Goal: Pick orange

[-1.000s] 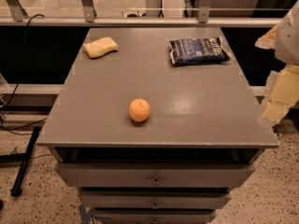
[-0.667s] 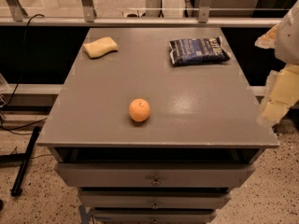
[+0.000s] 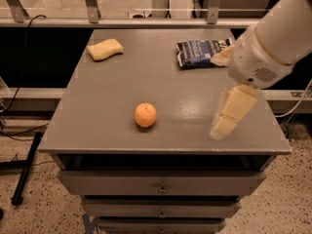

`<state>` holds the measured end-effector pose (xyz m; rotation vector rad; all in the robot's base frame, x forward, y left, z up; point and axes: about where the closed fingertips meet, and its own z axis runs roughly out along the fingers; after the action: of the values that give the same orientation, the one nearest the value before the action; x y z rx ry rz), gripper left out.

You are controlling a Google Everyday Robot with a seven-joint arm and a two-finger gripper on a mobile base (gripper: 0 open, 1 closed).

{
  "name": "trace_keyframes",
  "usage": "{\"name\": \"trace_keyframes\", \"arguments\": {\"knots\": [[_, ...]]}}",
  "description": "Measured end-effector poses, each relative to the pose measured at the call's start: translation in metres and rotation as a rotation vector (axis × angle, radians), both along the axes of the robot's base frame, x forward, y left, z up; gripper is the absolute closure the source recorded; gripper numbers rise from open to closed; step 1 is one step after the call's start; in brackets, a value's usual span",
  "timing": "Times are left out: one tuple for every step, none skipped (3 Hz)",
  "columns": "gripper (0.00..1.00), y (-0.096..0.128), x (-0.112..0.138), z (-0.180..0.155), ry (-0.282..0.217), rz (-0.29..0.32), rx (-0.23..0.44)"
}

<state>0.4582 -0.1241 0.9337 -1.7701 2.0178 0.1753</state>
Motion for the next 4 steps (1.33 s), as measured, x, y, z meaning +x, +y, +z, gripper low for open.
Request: {"name": "trace_keyframes", "arguments": {"knots": [[0.0,0.055,0.007,-0.022,-0.005,0.077,0.103],[0.0,0.095,0.014,-0.042,-0.013,0.114,0.189],[0.0,0.117,0.025,-0.058,-0.011,0.119,0.25],[0.0,0.14,0.029,-0.075,0.019,0.129,0.295]]}}
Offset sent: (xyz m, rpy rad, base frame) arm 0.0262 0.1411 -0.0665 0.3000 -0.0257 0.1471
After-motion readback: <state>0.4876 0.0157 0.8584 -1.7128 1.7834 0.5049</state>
